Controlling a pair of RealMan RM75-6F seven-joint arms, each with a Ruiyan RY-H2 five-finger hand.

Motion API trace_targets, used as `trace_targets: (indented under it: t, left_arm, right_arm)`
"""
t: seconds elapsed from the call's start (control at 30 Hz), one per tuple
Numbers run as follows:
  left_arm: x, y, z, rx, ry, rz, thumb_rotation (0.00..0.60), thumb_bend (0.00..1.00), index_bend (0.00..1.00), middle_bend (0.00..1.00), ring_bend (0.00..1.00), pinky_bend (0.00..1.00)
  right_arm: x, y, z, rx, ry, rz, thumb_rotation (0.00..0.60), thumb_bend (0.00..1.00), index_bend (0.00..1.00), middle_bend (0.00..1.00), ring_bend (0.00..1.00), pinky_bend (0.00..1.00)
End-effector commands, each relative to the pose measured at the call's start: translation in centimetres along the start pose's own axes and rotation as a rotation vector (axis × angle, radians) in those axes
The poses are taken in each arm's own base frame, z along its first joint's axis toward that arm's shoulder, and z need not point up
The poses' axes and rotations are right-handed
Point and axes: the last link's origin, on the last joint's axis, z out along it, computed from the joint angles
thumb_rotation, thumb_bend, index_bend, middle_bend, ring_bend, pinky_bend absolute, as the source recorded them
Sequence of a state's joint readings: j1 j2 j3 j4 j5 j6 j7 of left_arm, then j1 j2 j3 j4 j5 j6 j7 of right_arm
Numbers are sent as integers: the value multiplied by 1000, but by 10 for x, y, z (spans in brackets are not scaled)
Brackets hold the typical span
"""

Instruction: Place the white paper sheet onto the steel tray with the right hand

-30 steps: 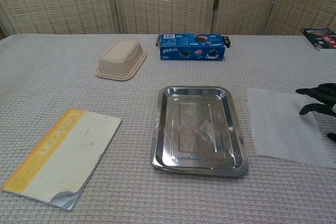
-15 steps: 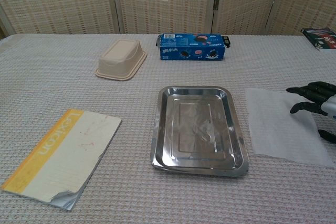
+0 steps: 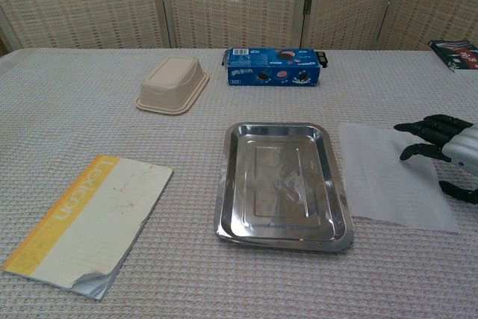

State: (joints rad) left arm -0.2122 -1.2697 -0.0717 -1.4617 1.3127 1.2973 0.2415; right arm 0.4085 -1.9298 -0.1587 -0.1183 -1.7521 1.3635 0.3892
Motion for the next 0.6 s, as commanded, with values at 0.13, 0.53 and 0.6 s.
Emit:
trace_targets:
  t: [0.13,0.53,0.6]
  left_arm:
    - [0,-1,1,5,1,-2,600,312,0,0,0,0]
    - [-1,-1,2,5,0,-4,600,314,0,0,0,0]
    - [-1,-1,2,3,1,-5,600,314,0,0,0,0]
  right_arm:
    - [-2,2,1,-11,-15,5,600,419,620,121,74,0]
    - [3,3,0,-18,22,30,600,419,692,172,104,0]
    - [5,4,-1,-21,31,32,600,419,712,190,117,0]
